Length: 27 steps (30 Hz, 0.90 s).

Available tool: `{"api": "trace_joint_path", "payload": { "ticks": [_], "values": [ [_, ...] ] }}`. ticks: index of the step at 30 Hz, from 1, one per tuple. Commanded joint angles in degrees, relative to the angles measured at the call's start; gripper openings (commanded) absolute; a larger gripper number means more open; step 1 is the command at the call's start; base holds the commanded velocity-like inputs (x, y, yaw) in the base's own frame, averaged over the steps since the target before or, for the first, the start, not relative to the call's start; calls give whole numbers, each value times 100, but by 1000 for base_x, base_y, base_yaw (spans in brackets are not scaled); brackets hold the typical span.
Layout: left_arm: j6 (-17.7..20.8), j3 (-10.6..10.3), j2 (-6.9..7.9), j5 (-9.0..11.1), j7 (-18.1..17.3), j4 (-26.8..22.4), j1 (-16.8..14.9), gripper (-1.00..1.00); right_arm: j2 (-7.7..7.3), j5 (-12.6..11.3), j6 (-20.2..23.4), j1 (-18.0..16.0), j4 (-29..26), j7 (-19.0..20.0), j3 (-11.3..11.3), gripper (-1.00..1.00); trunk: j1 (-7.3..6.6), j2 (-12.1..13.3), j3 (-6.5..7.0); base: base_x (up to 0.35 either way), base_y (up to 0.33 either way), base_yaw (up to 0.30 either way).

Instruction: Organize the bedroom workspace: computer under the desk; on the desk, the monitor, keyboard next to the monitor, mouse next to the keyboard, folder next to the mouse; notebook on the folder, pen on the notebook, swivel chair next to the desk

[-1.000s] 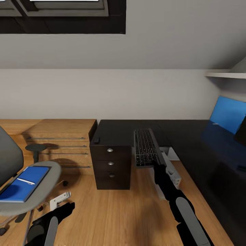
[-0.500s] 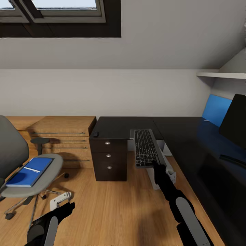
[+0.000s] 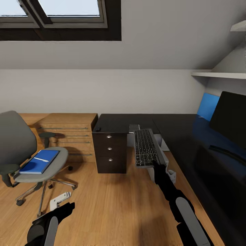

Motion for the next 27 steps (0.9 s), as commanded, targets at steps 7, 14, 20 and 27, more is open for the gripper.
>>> {"api": "trace_joint_path", "payload": {
  "ticks": [7, 14, 20, 27],
  "values": [
    [21, 6, -4, 61, 41, -6, -4, 100, 2, -36, 14, -5, -18, -16, -4, -100, -4, -4, -6, -334, 0, 0],
    [21, 6, -4, 61, 41, -6, -4, 100, 2, -36, 14, -4, -19, -11, -4, -100, -4, -4, -6, -334, 0, 0],
    [24, 6, -4, 61, 41, 23, -4, 100, 2, -36, 14, -4, -19, -8, -4, -100, -4, -4, -6, -331, 0, 0],
    [29, 0, -4, 61, 41, 102, -4, 100, 2, -36, 14, -5, -19, -8, -4, -100, -4, -4, -6, -104, 0, 0]
  ]
}}
